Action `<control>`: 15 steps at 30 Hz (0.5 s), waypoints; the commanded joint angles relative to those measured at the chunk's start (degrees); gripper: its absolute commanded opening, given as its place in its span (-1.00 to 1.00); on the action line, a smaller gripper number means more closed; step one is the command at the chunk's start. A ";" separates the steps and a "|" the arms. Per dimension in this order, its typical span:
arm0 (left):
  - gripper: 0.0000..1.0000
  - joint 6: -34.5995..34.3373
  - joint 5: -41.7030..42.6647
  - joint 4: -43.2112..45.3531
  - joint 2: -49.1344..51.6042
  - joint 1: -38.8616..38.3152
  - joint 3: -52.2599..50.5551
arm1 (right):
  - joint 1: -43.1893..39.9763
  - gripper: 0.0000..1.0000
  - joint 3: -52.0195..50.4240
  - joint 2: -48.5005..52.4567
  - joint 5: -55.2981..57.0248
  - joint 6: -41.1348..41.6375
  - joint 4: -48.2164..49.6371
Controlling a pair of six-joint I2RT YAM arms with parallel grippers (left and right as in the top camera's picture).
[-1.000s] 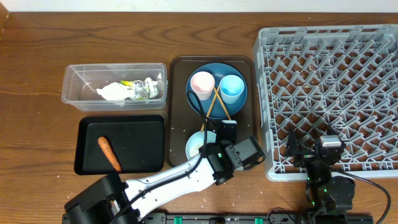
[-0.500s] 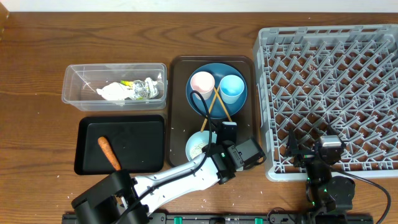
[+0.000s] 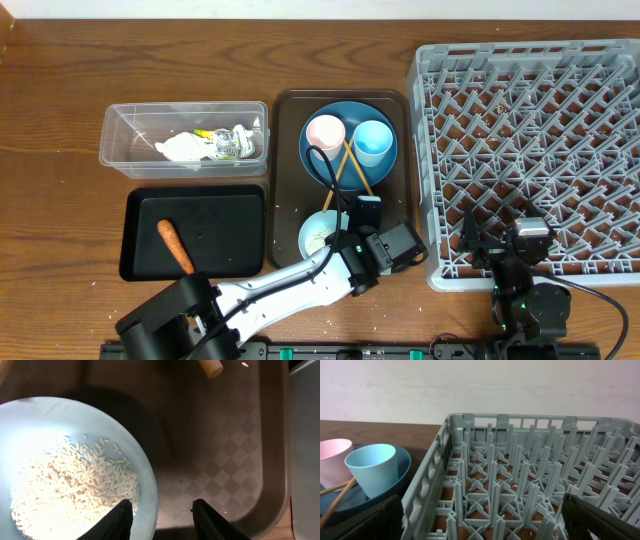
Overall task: Sort waste into correct bins and load items into the dishwasher rack
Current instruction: 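Lower the left gripper and grasp the rim of the light-blue rice bowl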
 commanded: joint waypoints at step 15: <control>-0.30 0.57 -1.14 -0.22 3.85 -0.20 -0.96 | -0.39 0.99 -0.09 -0.07 0.09 -0.85 -0.20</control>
